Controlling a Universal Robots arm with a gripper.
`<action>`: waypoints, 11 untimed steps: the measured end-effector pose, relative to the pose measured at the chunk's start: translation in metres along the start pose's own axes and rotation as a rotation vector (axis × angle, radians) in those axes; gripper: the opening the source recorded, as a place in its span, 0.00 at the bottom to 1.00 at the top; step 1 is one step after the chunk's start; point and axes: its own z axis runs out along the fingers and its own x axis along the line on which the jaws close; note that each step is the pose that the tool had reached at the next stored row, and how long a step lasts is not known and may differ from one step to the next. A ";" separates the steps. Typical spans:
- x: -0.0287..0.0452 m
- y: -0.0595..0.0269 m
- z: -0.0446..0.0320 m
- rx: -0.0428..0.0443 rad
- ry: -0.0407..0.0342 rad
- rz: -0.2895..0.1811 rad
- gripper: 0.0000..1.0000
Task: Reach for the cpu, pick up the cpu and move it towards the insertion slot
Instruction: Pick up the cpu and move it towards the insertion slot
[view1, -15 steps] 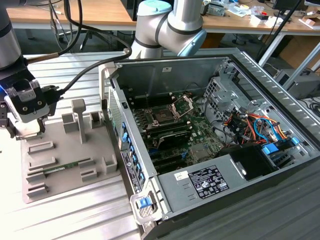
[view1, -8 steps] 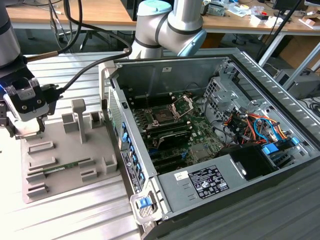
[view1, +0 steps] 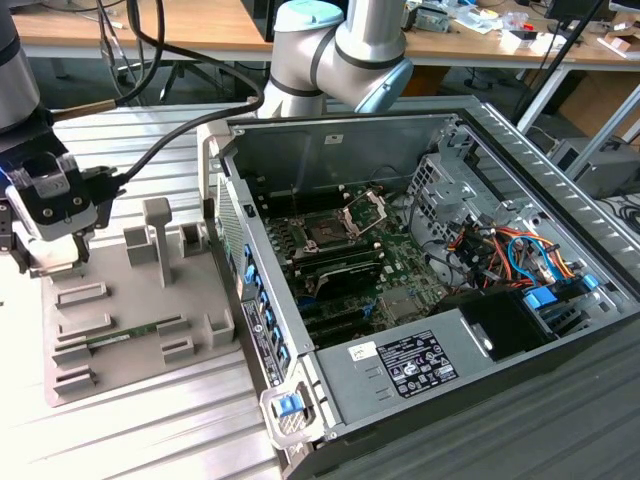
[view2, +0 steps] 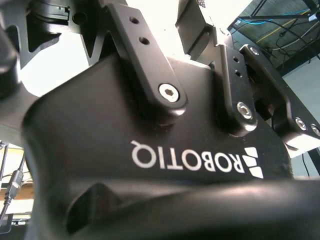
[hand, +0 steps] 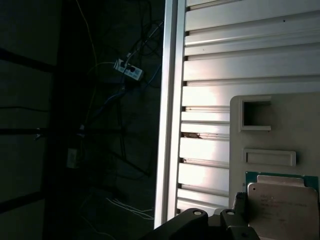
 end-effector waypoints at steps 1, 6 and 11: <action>0.0000 0.0000 -0.0004 0.0000 0.0000 0.000 0.55; 0.0000 0.0001 -0.0020 0.0000 0.0000 0.000 0.55; 0.0000 0.0001 -0.0036 0.0000 0.0000 0.000 0.55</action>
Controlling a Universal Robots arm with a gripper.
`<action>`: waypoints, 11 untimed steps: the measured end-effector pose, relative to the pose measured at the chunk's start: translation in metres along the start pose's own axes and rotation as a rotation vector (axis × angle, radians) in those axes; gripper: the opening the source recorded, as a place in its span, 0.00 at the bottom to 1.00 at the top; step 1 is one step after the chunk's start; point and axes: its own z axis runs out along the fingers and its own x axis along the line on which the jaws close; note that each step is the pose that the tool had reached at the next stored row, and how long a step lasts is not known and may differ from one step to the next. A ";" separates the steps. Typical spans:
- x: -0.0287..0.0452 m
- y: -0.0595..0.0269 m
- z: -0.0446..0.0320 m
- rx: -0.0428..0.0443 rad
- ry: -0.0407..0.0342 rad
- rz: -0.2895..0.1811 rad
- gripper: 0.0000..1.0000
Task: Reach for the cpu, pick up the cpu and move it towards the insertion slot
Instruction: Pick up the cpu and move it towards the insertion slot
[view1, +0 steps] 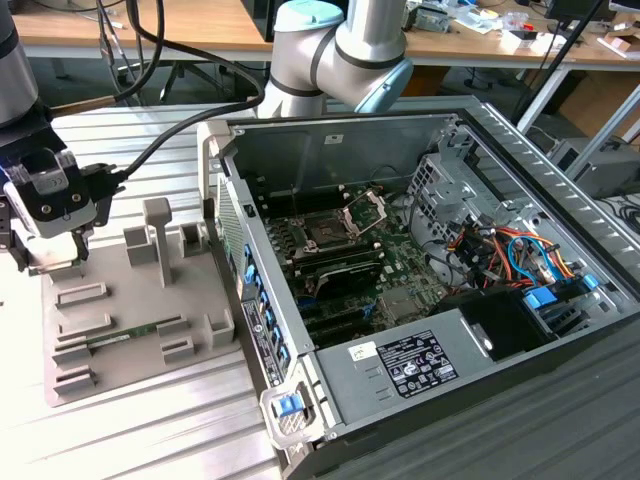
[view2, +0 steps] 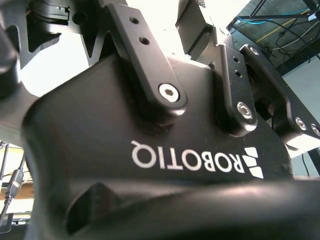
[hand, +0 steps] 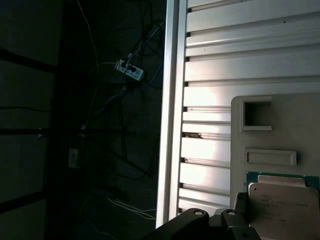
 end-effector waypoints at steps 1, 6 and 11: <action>0.0000 0.0000 -0.0004 0.0000 0.0000 0.000 0.55; 0.0000 0.0001 -0.0019 0.0000 0.0001 0.000 0.55; 0.0000 0.0001 -0.0036 0.0000 0.0000 0.000 0.55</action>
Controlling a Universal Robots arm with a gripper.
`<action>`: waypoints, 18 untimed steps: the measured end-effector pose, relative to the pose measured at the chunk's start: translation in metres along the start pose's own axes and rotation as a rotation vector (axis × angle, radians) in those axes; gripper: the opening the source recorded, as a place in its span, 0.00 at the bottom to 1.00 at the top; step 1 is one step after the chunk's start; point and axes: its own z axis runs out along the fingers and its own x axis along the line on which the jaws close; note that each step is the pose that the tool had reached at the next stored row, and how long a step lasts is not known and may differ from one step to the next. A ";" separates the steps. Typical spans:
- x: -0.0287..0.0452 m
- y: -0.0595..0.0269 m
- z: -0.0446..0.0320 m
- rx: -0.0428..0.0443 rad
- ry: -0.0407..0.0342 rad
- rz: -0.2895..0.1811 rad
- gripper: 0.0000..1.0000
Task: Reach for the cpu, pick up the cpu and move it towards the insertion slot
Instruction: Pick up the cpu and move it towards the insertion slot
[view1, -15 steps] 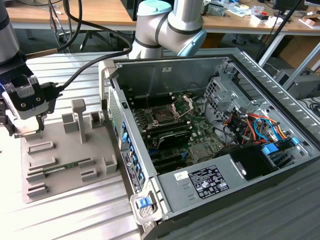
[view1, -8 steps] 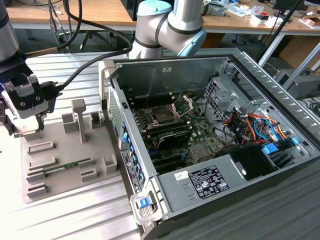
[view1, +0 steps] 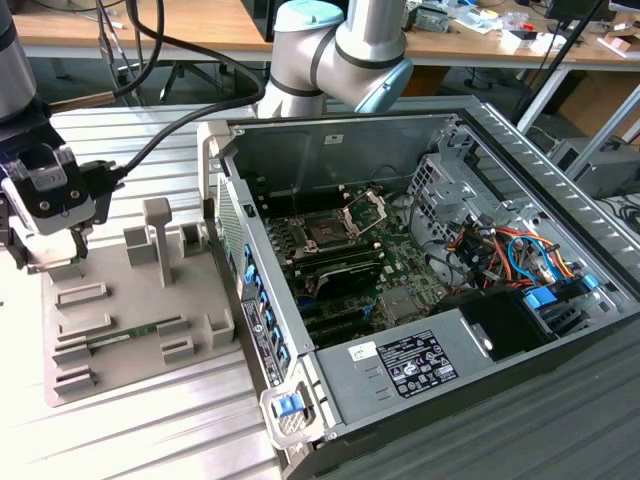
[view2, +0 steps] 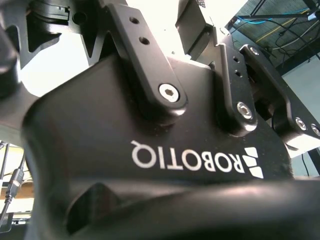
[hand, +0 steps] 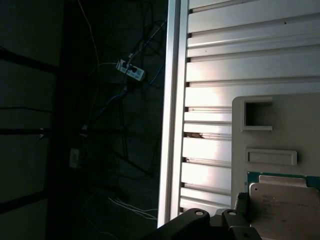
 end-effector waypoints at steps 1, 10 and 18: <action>0.0000 0.0000 -0.0004 0.0001 0.0000 0.000 0.55; 0.0000 0.0001 -0.0034 0.0001 0.0000 0.000 0.55; 0.0000 0.0002 -0.0064 0.0000 0.0000 0.000 0.55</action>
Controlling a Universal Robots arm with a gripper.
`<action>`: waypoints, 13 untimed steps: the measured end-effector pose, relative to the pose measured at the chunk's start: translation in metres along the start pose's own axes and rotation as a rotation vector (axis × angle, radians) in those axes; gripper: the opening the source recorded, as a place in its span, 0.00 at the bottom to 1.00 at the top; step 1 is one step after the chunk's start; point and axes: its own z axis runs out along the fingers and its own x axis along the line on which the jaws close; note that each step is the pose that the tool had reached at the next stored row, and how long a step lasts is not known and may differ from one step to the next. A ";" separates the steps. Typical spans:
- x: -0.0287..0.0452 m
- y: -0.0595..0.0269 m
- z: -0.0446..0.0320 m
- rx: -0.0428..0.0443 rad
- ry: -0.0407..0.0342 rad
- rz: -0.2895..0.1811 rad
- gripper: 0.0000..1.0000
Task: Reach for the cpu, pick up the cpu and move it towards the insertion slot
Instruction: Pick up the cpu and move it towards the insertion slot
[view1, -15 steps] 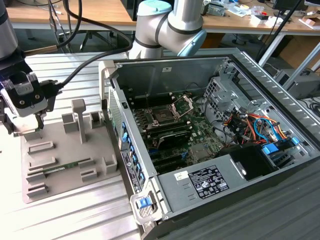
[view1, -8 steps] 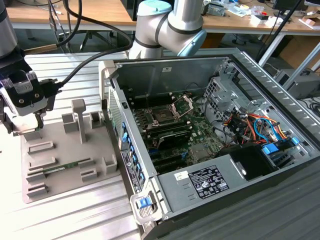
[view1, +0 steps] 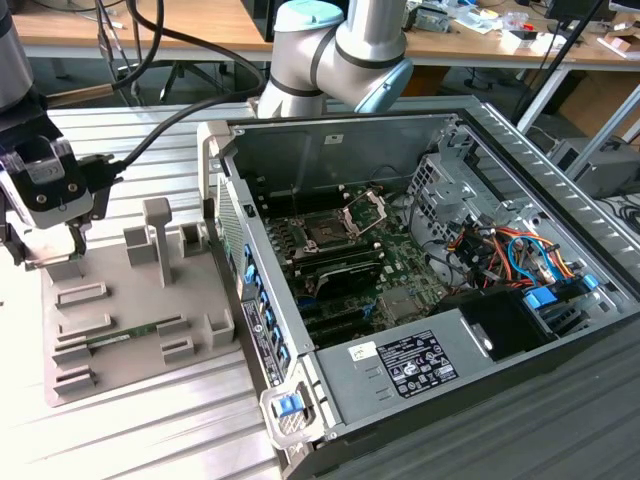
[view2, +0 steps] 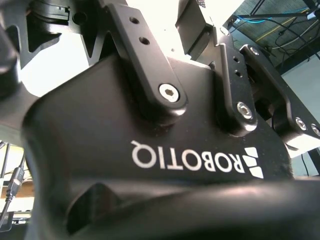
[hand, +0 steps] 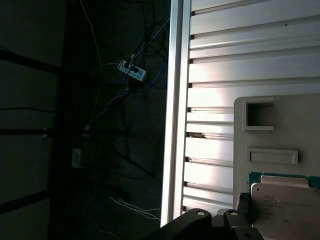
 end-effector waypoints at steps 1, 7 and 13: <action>0.0000 0.0000 -0.0003 0.0000 0.0000 0.000 0.55; 0.0000 0.0001 -0.0024 0.0000 0.0000 0.000 0.55; 0.0000 0.0002 -0.0044 0.0000 0.0000 0.000 0.55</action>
